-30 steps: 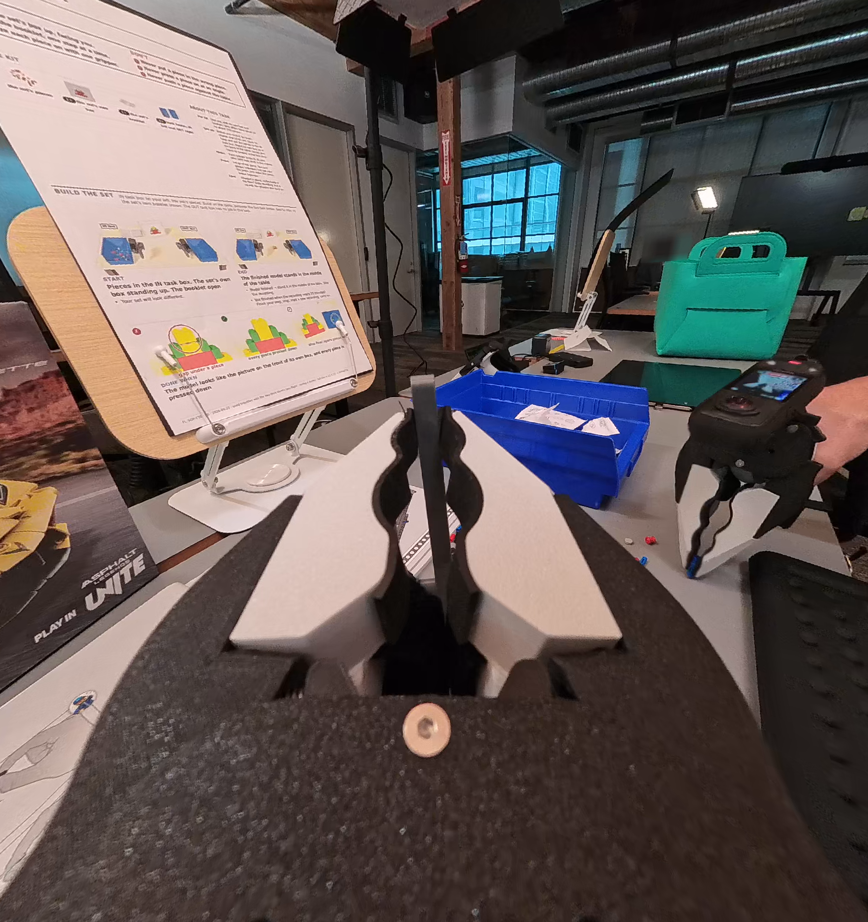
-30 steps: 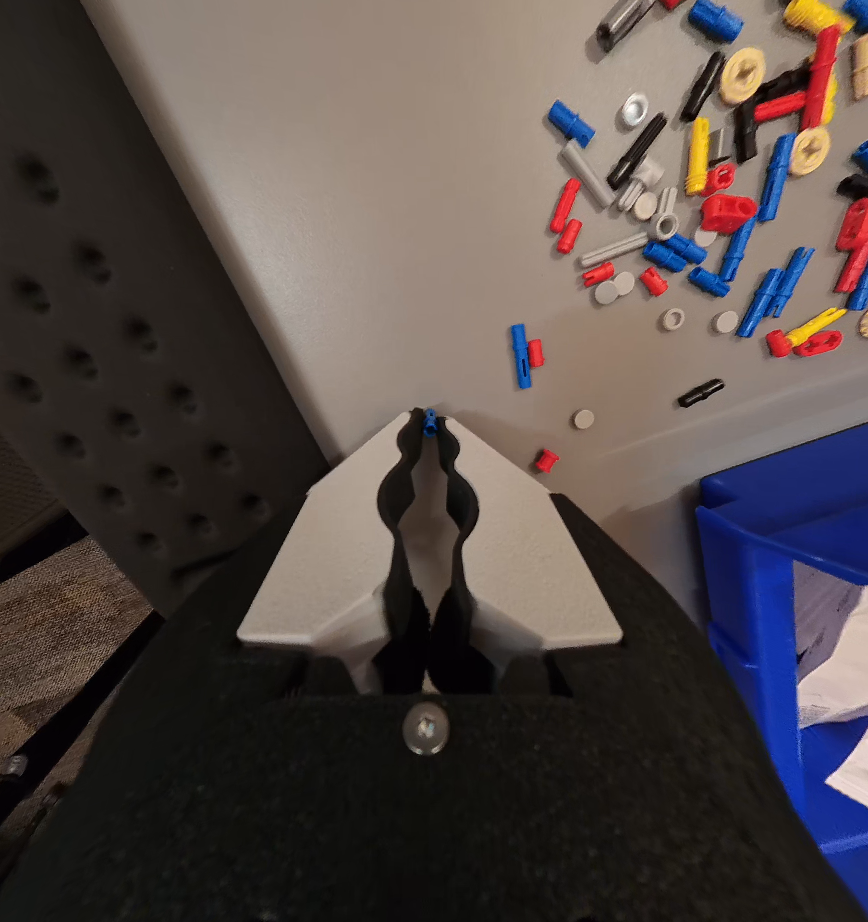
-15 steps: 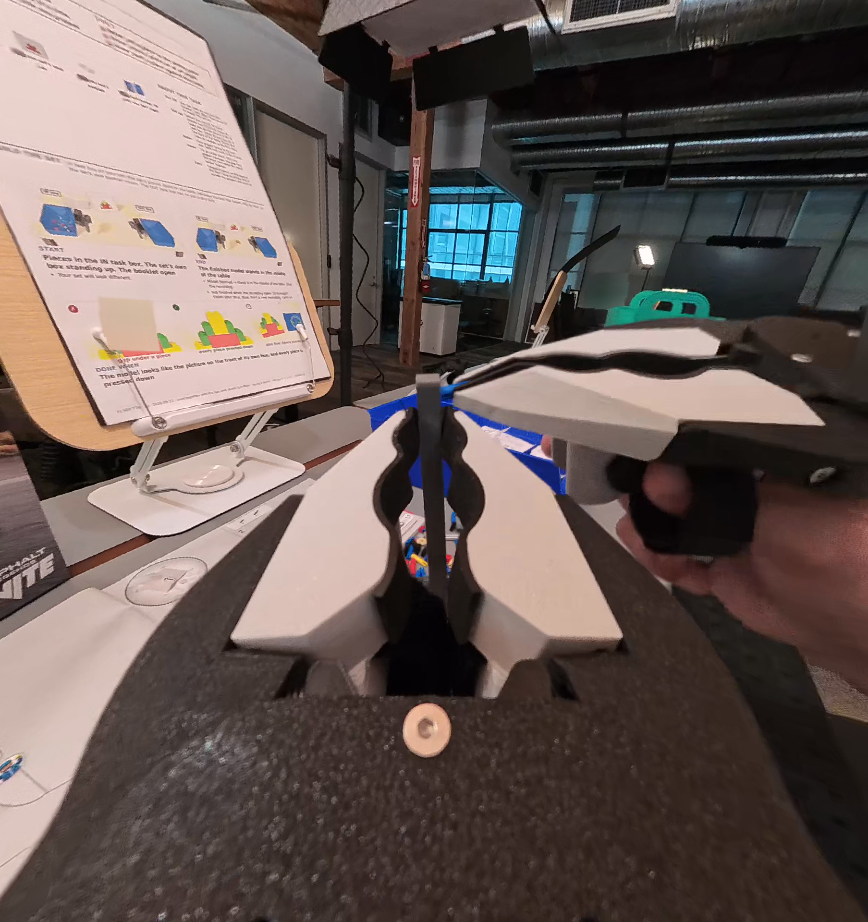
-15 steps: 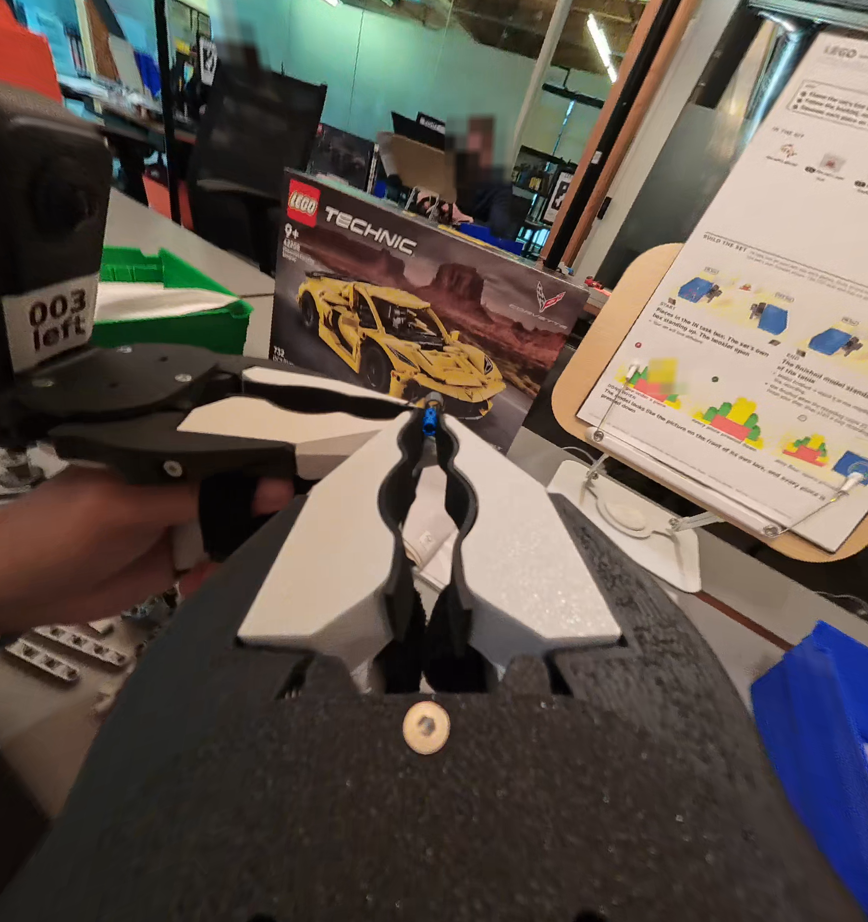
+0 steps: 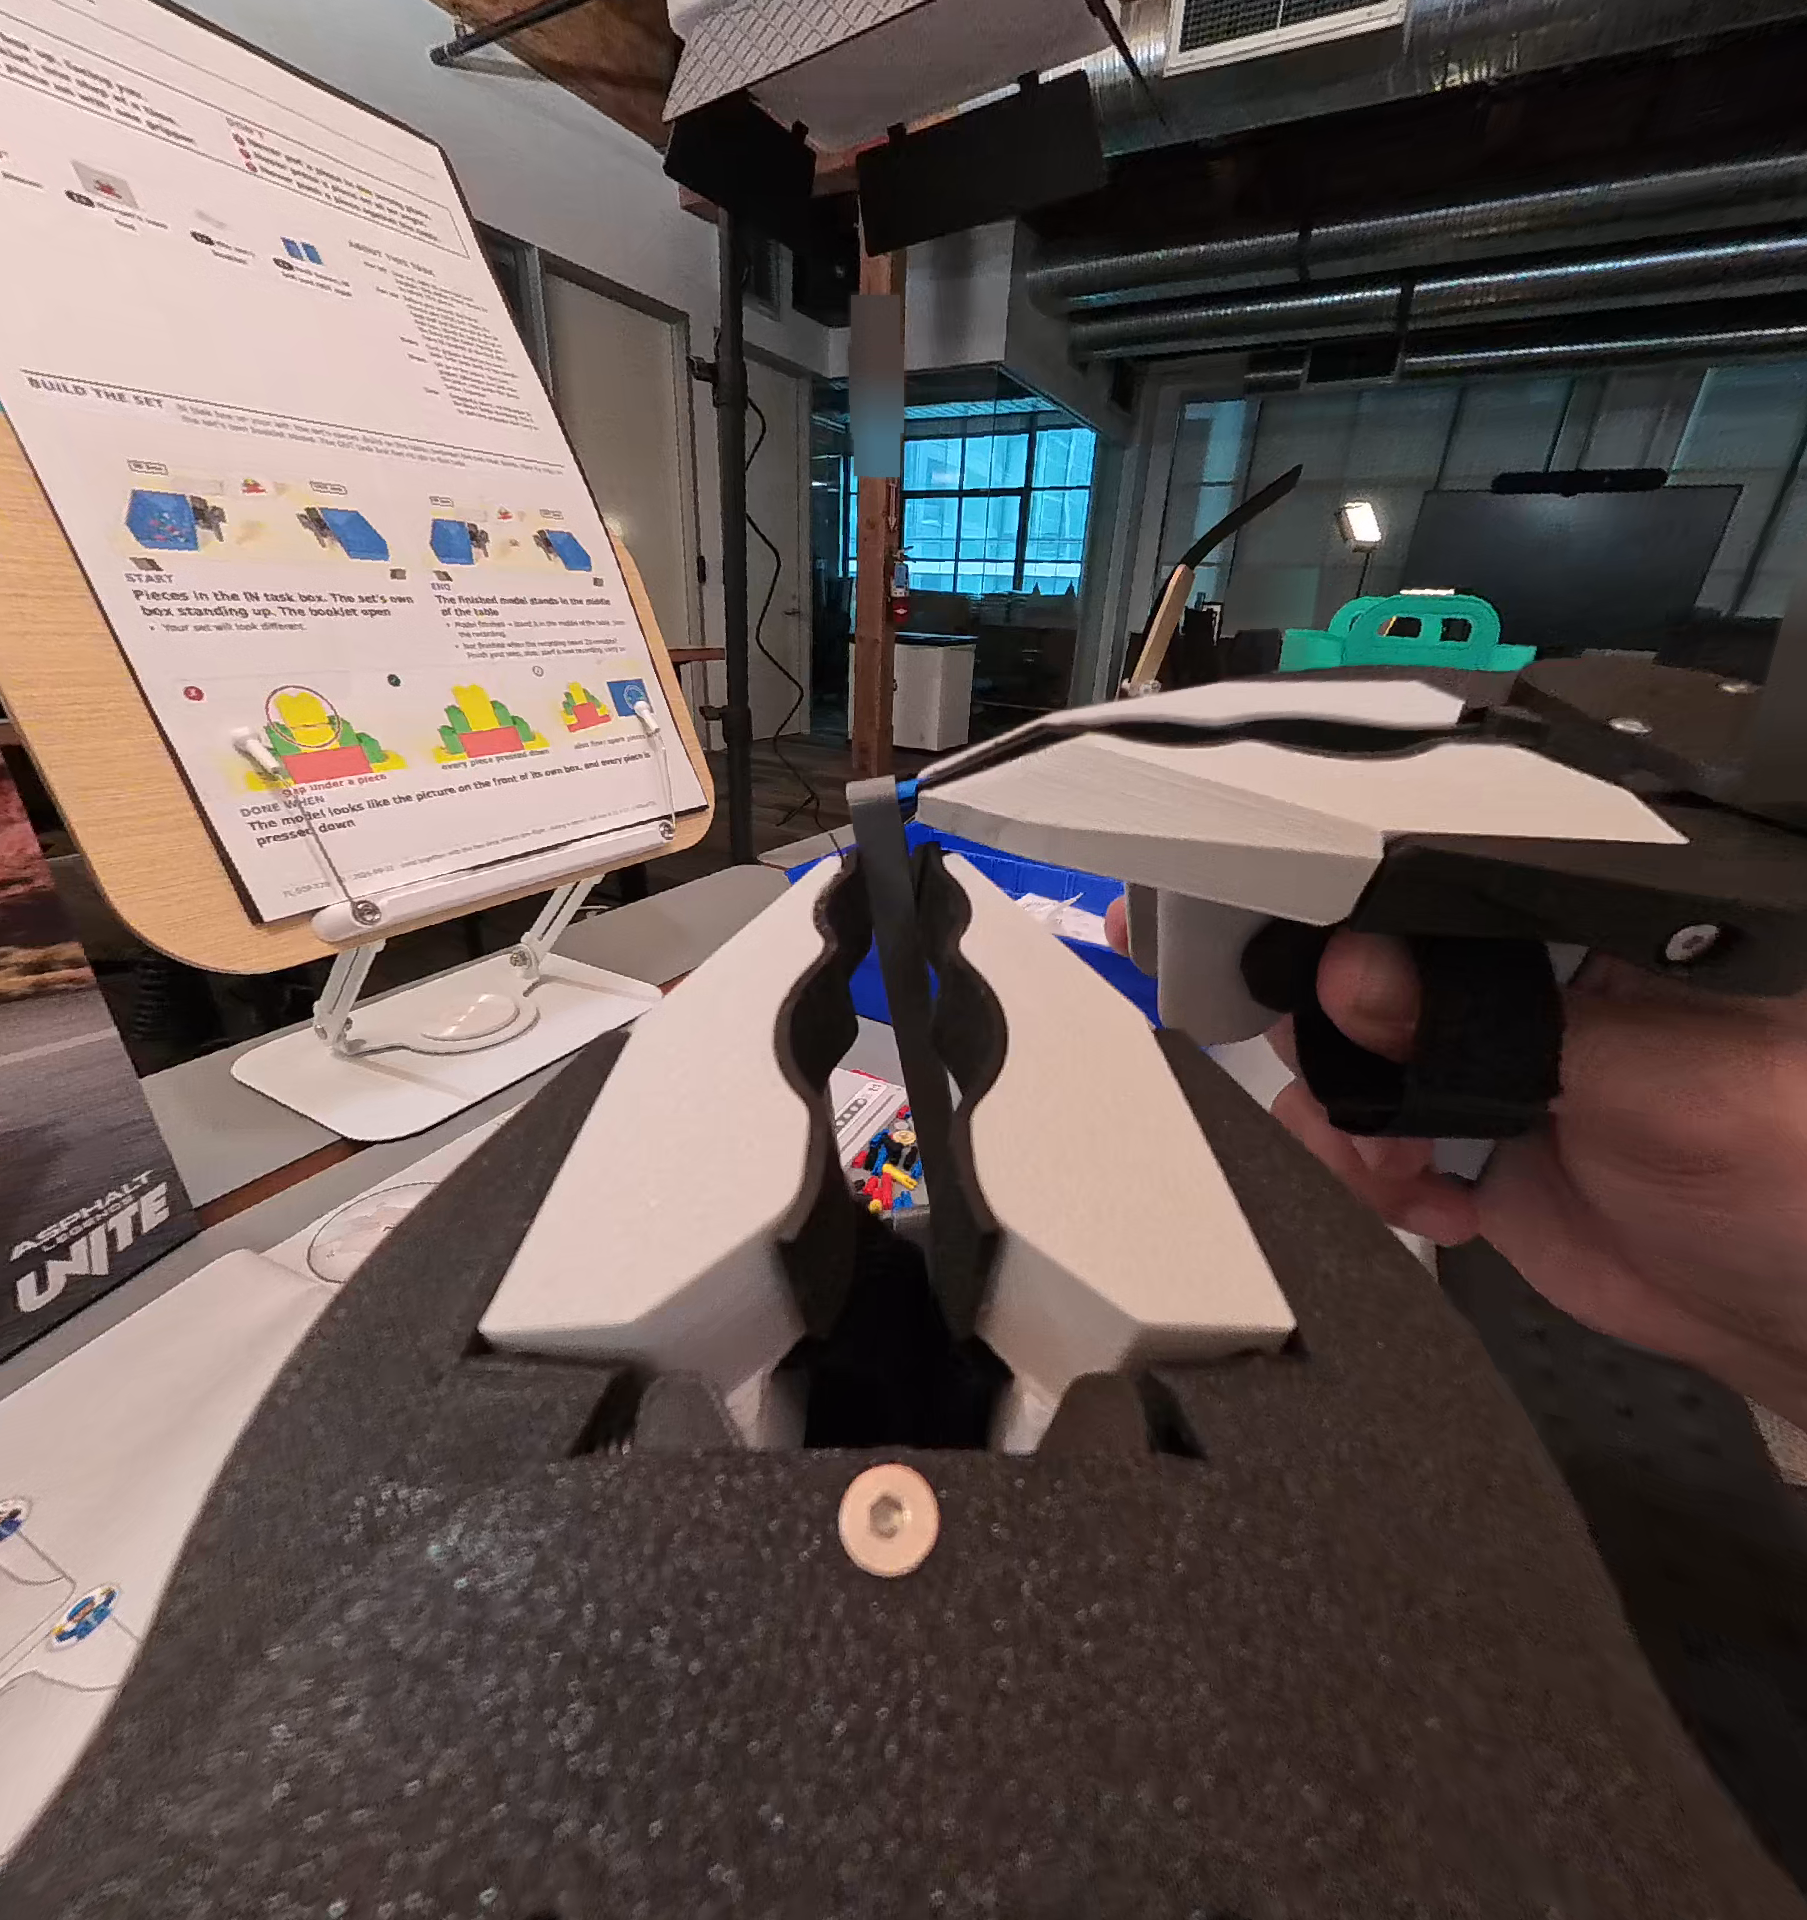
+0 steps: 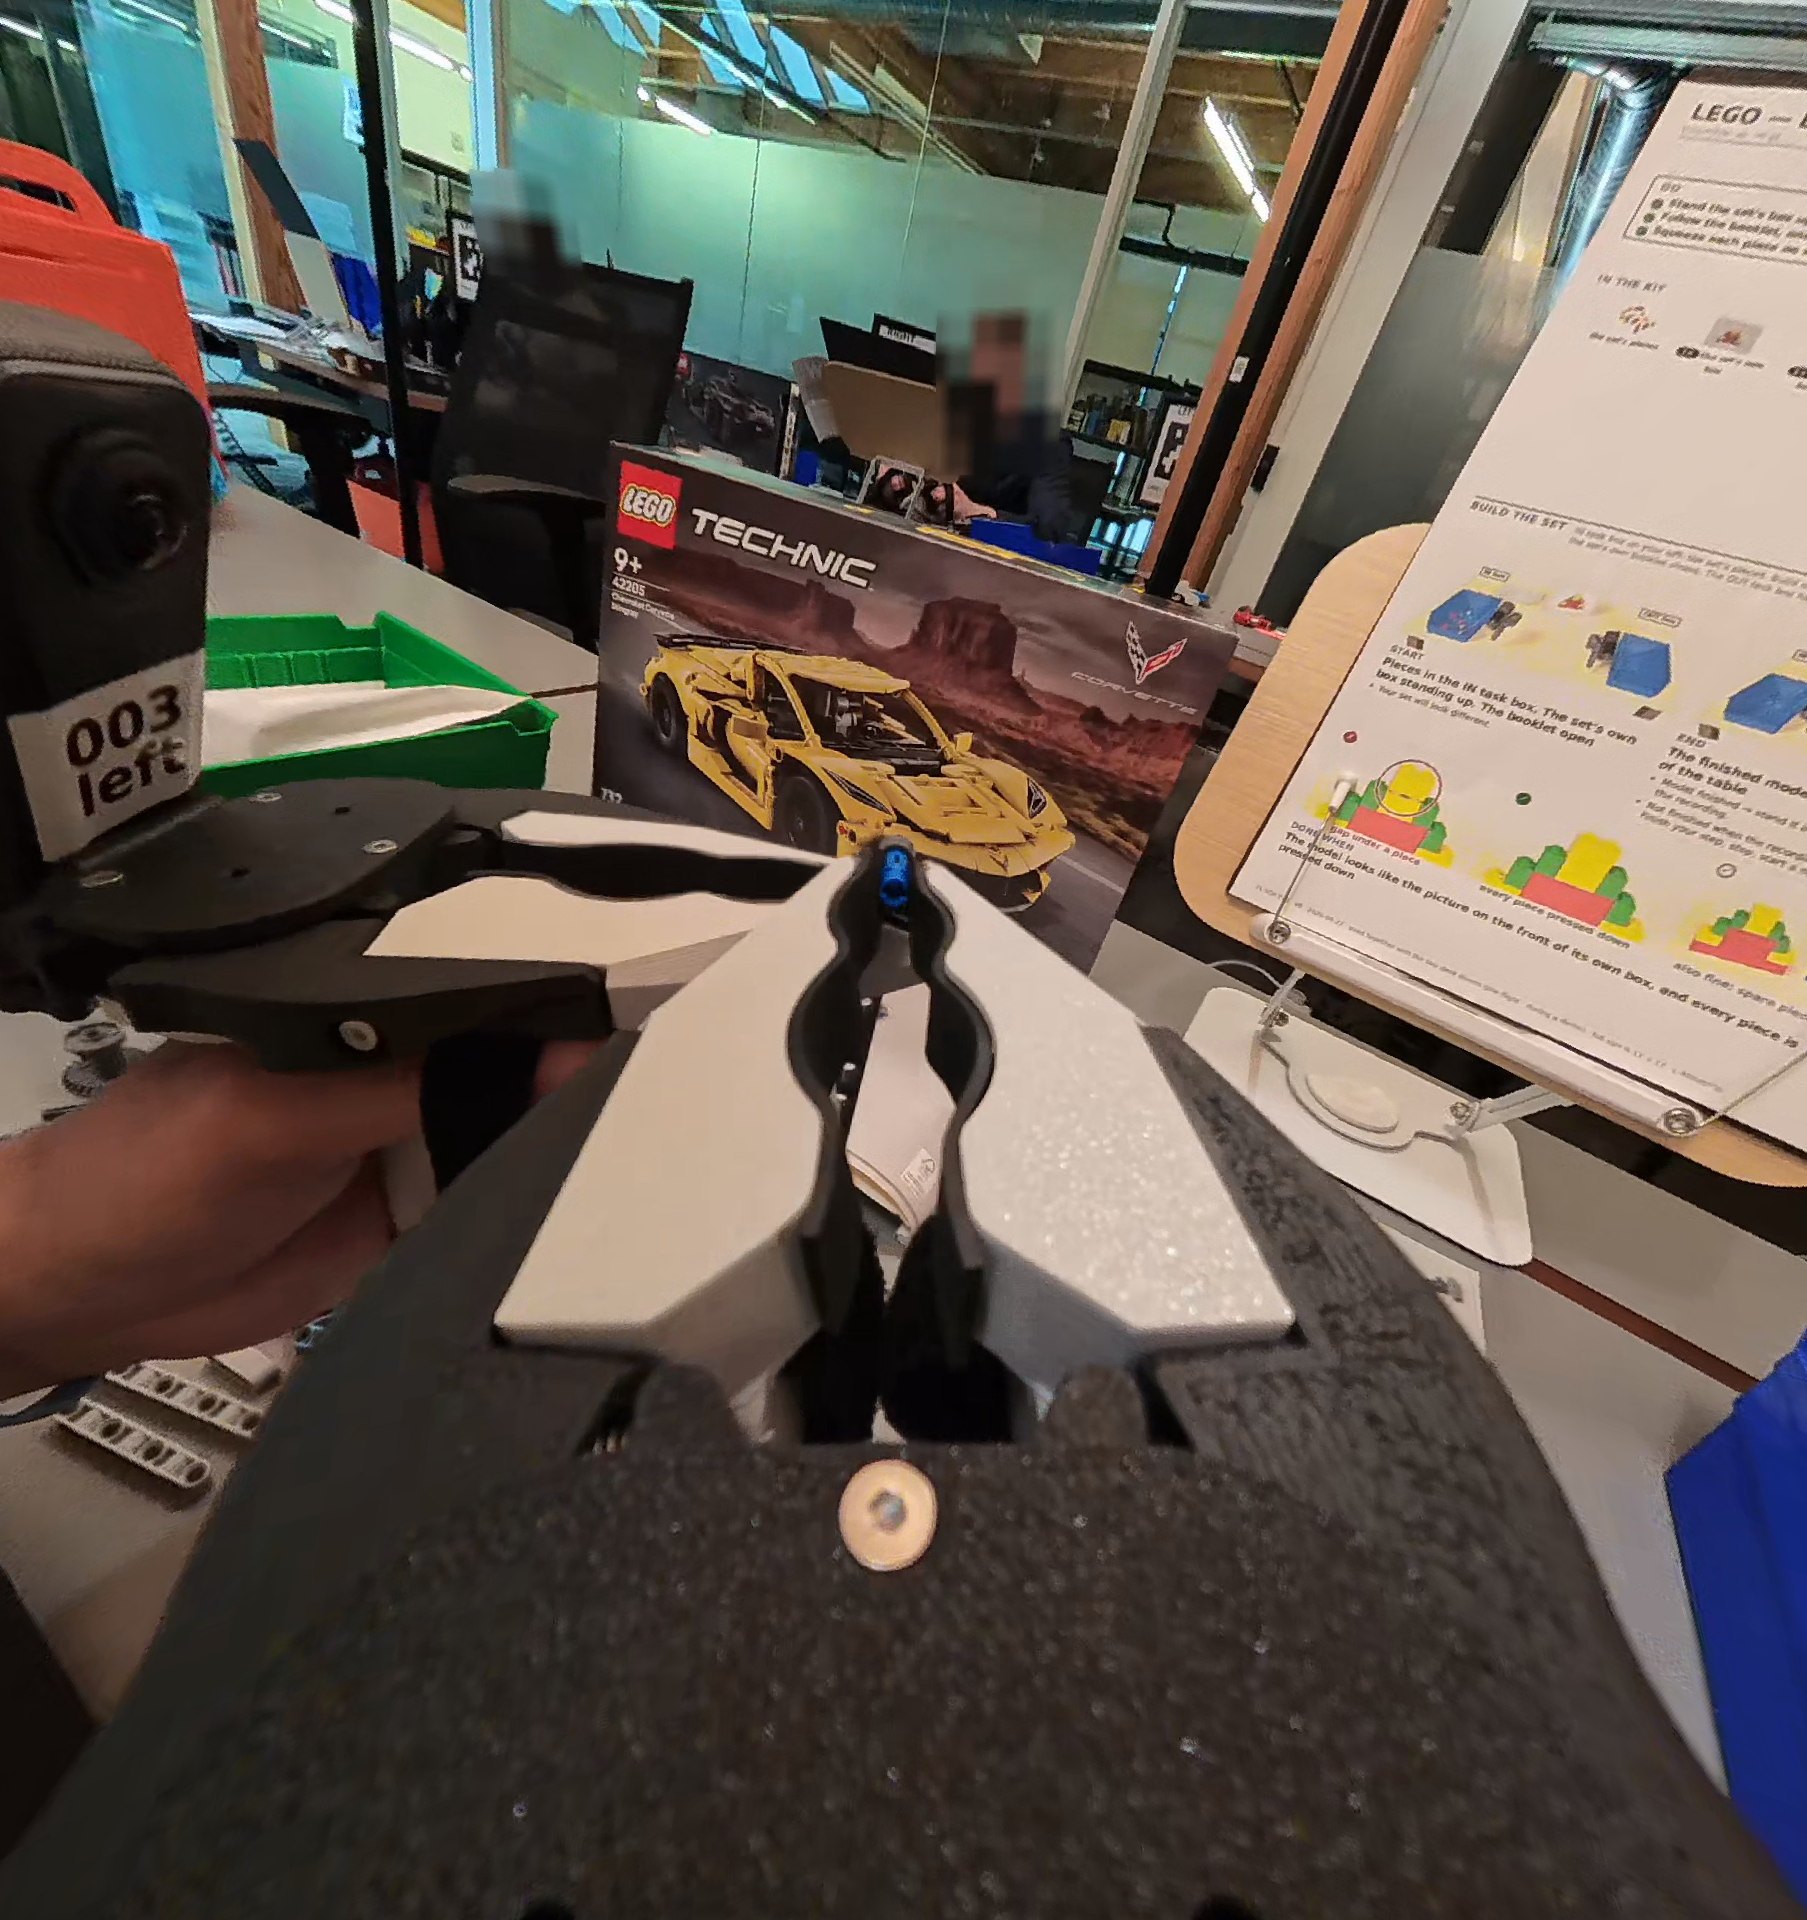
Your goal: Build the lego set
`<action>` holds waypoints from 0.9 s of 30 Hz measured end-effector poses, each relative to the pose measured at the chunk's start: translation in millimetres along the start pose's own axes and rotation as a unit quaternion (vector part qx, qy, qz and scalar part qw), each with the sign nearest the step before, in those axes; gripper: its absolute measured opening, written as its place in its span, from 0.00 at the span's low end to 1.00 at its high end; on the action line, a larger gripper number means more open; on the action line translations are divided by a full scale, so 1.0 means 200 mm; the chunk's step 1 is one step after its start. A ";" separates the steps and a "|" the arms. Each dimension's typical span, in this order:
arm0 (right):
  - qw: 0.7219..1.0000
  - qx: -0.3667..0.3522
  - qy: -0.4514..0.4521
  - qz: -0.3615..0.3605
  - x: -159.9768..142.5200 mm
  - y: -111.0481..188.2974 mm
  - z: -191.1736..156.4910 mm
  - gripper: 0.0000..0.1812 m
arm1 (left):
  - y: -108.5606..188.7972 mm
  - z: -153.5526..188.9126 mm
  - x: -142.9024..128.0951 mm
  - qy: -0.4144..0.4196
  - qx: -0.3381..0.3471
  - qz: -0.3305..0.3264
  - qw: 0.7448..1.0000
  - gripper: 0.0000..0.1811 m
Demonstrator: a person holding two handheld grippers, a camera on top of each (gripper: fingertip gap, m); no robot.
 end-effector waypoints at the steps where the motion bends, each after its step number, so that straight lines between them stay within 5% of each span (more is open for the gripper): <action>1: 1.000 -0.002 -0.001 0.002 0.00 0.00 0.00 0.02 | 0.00 0.00 0.00 -0.004 0.003 -0.001 1.000 0.04; 11: 0.991 0.044 -0.125 0.034 0.01 0.02 -0.02 0.02 | 0.01 0.02 0.03 -0.050 0.034 0.012 0.998 0.04; 19: 0.996 0.032 -0.078 0.034 0.02 0.04 -0.02 0.02 | 0.02 0.03 0.04 -0.071 0.040 0.019 0.996 0.04; 27: 0.965 0.120 -0.230 0.034 0.02 0.05 -0.02 0.02 | 0.03 0.04 0.05 -0.158 0.073 0.015 0.985 0.05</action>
Point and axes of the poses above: each gripper's, where its closed fingertips meet, y back along the fingers, x out of its top, z = x × y across the jaws, the point moved 3 cm from there along y, back along the fingers, and after that the axes turned 10 degrees about -y, right-handed, at the moved point
